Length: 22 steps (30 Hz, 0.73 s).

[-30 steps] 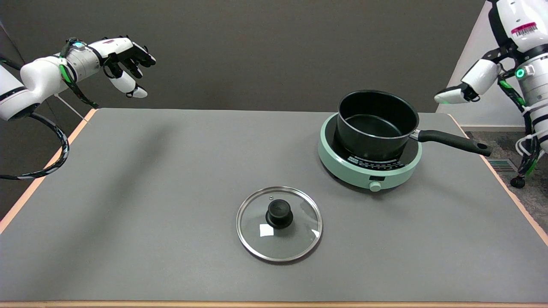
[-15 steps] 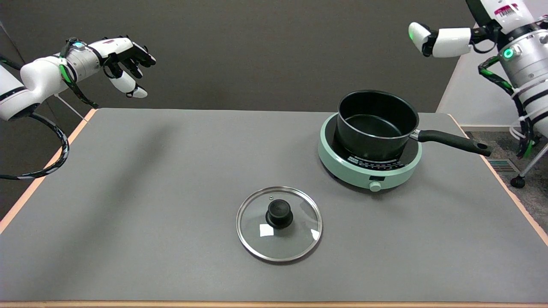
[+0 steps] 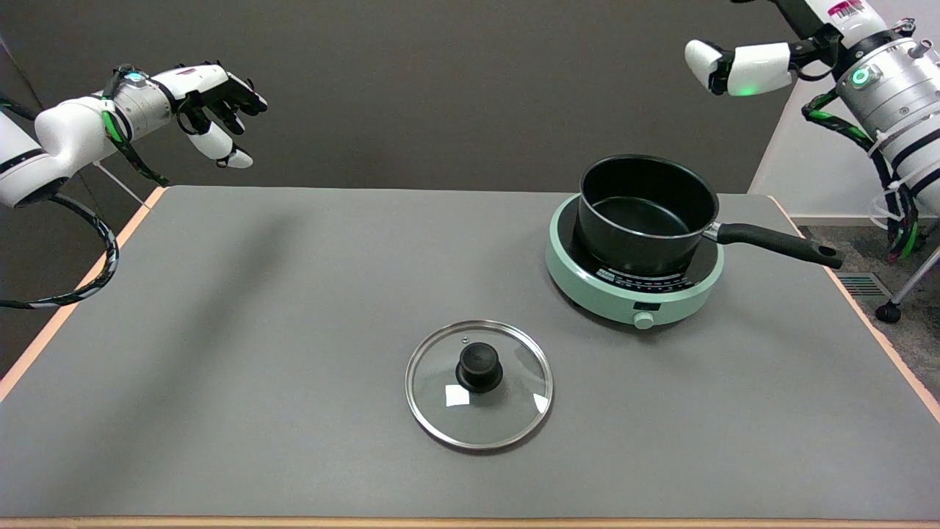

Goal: Place the pot onto the induction cooker.

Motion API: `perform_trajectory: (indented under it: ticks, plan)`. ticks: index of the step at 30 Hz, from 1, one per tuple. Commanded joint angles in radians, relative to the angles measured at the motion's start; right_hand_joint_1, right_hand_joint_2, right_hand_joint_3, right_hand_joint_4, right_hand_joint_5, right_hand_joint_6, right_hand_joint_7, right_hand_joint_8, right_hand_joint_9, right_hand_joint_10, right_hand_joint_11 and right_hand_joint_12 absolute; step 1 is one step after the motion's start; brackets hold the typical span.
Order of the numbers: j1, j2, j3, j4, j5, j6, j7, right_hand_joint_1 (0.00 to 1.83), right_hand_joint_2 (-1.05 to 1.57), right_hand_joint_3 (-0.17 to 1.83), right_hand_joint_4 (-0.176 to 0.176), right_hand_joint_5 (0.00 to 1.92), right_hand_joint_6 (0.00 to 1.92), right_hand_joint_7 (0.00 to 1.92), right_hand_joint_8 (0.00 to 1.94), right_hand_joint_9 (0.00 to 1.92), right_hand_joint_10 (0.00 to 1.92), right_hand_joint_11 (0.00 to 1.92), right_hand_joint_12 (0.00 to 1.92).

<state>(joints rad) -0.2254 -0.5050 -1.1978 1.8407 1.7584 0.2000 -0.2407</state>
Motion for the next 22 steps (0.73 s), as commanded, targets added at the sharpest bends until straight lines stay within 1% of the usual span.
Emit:
perform_trajectory:
  ticks: [1, 3, 5, 6, 9, 13, 16, 18, 20, 22]
  plan:
    - [-0.015, -0.002, -0.155, 0.027, -0.333, 0.259, -0.029, 0.84, 0.53, 1.01, 0.059, 0.44, 0.19, 0.51, 0.17, 0.53, 0.31, 0.39, 0.84]
    - [-0.021, -0.003, -0.181, 0.02, -0.437, 0.285, 0.038, 0.85, 0.54, 1.0, 0.091, 0.5, 0.22, 0.6, 0.18, 0.61, 0.38, 0.47, 1.02]
    - [-0.009, -0.002, -0.204, 0.022, -0.462, 0.268, 0.129, 0.85, 0.56, 0.97, 0.111, 0.55, 0.25, 0.64, 0.2, 0.65, 0.43, 0.5, 1.14]
    - [0.006, 0.002, -0.225, 0.023, -0.47, 0.264, 0.176, 0.85, 0.56, 0.96, 0.115, 0.56, 0.26, 0.66, 0.2, 0.66, 0.45, 0.52, 1.19]
    - [0.044, 0.01, -0.292, 0.027, -0.528, 0.262, 0.265, 0.85, 0.56, 0.95, 0.119, 0.57, 0.28, 0.67, 0.21, 0.67, 0.46, 0.54, 1.21]
    - [0.053, 0.011, -0.337, 0.033, -0.577, 0.257, 0.29, 0.84, 0.58, 0.93, 0.118, 0.58, 0.27, 0.67, 0.23, 0.69, 0.45, 0.54, 1.2]
    - [0.084, 0.009, -0.391, 0.038, -0.577, 0.225, 0.286, 0.85, 0.56, 0.95, 0.106, 0.57, 0.27, 0.67, 0.21, 0.68, 0.47, 0.53, 1.2]
    - [0.176, -0.021, -0.48, 0.035, -0.574, 0.163, 0.282, 0.85, 0.55, 0.96, 0.096, 0.55, 0.25, 0.66, 0.2, 0.66, 0.46, 0.51, 1.17]
    - [0.277, -0.063, -0.601, 0.021, -0.551, 0.098, 0.278, 0.85, 0.54, 0.96, 0.09, 0.53, 0.23, 0.64, 0.19, 0.65, 0.44, 0.5, 1.14]
    - [0.331, -0.088, -0.653, 0.01, -0.534, 0.05, 0.269, 0.81, 0.54, 0.98, 0.089, 0.51, 0.24, 0.62, 0.19, 0.62, 0.46, 0.5, 1.1]
